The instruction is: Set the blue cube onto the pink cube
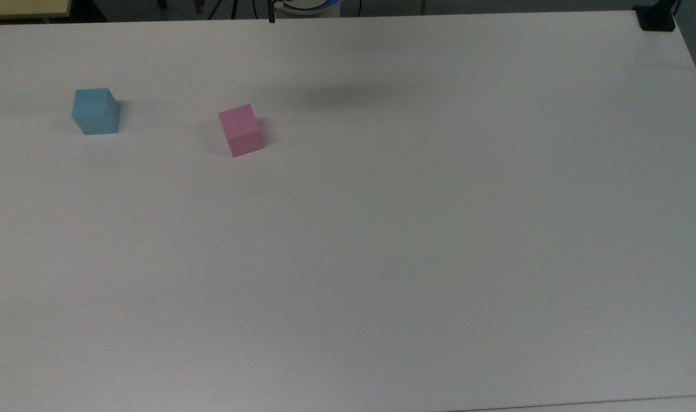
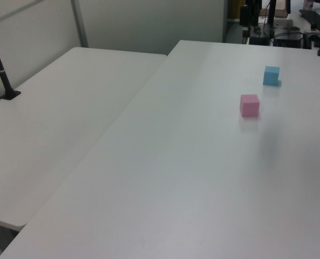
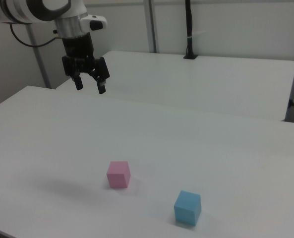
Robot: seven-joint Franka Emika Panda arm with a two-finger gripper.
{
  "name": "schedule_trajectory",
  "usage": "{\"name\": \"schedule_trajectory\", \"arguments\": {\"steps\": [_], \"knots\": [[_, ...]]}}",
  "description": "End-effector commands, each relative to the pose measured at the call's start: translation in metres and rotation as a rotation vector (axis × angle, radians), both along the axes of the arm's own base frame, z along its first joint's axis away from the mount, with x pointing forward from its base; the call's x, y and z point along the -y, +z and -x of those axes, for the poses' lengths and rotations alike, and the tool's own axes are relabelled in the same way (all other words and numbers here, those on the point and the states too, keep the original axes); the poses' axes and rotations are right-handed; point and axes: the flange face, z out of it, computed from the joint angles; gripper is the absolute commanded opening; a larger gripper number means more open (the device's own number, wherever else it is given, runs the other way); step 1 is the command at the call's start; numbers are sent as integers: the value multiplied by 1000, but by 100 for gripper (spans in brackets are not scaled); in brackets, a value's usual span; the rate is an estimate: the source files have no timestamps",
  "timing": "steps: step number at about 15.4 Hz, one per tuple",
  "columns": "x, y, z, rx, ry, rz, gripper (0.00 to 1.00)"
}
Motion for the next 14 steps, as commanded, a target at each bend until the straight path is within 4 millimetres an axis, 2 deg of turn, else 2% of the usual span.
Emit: {"name": "schedule_trajectory", "arguments": {"steps": [1,11,14], "knots": [[15,-15,10,-54,65,-56,100],[20,-17,7,-36,59,-59,100],[45,-30,6,-24,85,-59,100]]}}
